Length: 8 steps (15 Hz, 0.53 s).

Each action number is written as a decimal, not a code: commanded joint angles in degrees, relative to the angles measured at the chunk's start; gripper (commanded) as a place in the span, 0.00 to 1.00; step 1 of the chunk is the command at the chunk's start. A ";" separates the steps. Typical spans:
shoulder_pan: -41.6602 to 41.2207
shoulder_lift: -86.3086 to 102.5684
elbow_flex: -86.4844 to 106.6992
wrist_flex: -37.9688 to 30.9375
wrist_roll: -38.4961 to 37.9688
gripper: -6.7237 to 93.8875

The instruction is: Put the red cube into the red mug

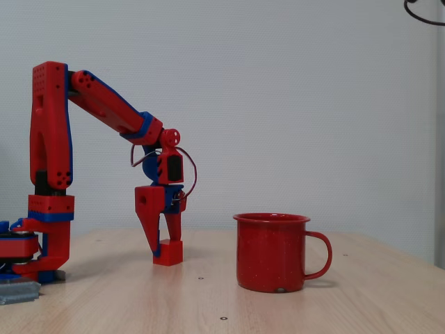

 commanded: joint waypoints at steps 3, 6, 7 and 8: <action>2.29 8.26 -11.51 10.55 4.39 0.07; 6.86 9.58 -25.75 23.29 8.70 0.07; 8.70 9.58 -31.11 27.69 9.93 0.07; 10.72 9.49 -36.39 31.55 10.55 0.07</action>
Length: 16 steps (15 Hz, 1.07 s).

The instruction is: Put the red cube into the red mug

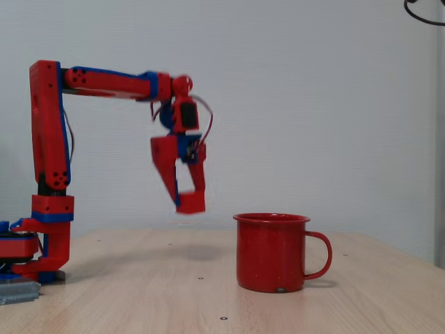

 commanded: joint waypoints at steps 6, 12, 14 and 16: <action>13.27 5.27 -24.35 10.81 -4.13 0.07; 22.59 -5.10 -40.25 9.93 -8.88 0.07; 24.52 -13.45 -47.37 9.76 -8.09 0.07; 25.49 -20.30 -51.06 7.29 -8.17 0.07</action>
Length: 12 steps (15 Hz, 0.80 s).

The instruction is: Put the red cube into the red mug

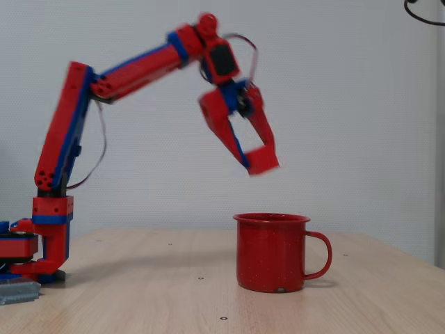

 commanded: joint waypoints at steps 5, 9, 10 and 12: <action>2.20 -7.65 -8.17 -7.82 -1.58 0.07; 2.72 -8.96 -7.73 -3.96 -2.20 0.07; 2.72 -8.17 -6.06 -3.78 -2.11 0.07; 2.64 -6.94 -2.20 -4.13 -2.20 0.07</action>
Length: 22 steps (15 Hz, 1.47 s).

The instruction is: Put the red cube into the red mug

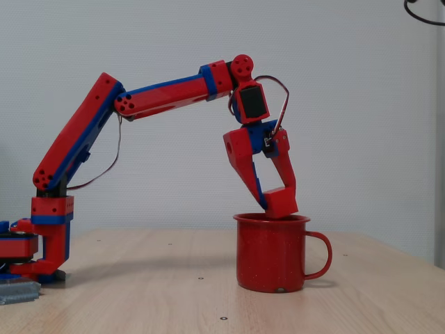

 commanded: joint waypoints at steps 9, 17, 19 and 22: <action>0.18 9.40 5.45 2.81 -2.46 0.36; 1.41 12.22 5.45 3.34 -2.99 0.48; 1.67 13.89 5.45 2.99 -3.43 0.48; 2.29 18.19 5.63 1.14 -2.46 0.42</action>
